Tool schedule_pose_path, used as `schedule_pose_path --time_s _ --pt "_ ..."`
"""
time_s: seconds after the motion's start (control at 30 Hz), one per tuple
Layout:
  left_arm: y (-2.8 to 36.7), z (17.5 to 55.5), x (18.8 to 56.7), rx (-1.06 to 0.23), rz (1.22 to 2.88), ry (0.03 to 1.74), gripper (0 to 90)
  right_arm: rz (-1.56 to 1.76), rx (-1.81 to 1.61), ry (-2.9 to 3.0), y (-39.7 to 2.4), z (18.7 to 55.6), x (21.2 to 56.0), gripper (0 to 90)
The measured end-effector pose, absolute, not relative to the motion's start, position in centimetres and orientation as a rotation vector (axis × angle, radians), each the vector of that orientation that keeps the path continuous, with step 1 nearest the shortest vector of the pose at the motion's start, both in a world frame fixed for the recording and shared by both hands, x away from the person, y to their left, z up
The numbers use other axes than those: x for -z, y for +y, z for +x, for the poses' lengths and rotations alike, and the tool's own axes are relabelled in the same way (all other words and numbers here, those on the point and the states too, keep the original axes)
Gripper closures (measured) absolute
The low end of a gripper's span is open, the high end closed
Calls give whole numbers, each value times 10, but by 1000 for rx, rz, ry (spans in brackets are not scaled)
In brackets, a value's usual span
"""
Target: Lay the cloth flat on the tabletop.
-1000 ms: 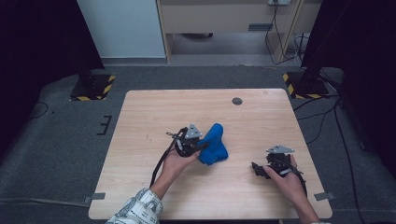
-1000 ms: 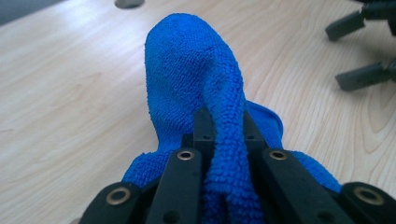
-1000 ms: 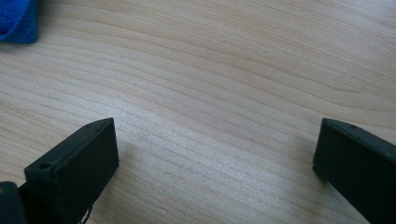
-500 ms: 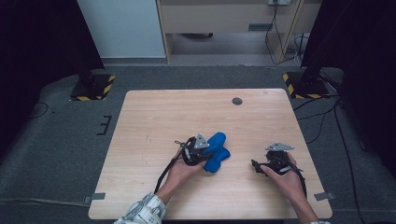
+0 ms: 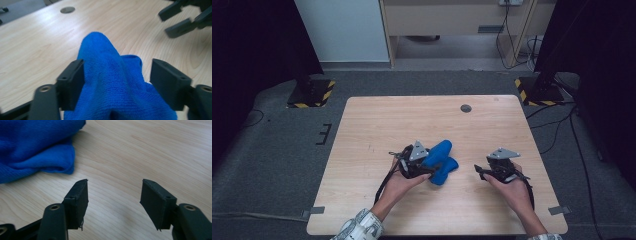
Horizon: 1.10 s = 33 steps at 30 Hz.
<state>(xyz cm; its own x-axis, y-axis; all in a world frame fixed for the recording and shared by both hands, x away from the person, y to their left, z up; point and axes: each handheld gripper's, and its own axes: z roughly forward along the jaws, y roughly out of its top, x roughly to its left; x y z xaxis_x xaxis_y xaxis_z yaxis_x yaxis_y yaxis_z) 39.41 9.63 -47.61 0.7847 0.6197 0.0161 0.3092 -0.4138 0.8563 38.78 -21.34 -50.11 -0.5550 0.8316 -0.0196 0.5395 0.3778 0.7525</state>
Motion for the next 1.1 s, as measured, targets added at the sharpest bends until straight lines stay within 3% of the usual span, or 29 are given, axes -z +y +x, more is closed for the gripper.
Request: schedule_pose_path --time_s 0.1,0.13,0.2,0.37,0.6,1.1 --pt "111 391 471 -432 2007 714 208 1151 -1016 2275 -200 391 497 512" --pt "111 391 471 -432 2007 714 205 1151 -1016 2275 -200 391 497 512" --pt "131 387 472 -449 1997 750 228 1130 -1005 2307 -187 396 493 596" --pt "155 385 475 -459 1986 803 218 1114 -1008 2335 -169 407 482 641" --pt "176 389 486 -482 1987 862 220 1088 -1010 2343 -150 423 465 623" --pt "185 394 498 -467 2005 910 226 1074 -996 2364 -93 455 446 438"
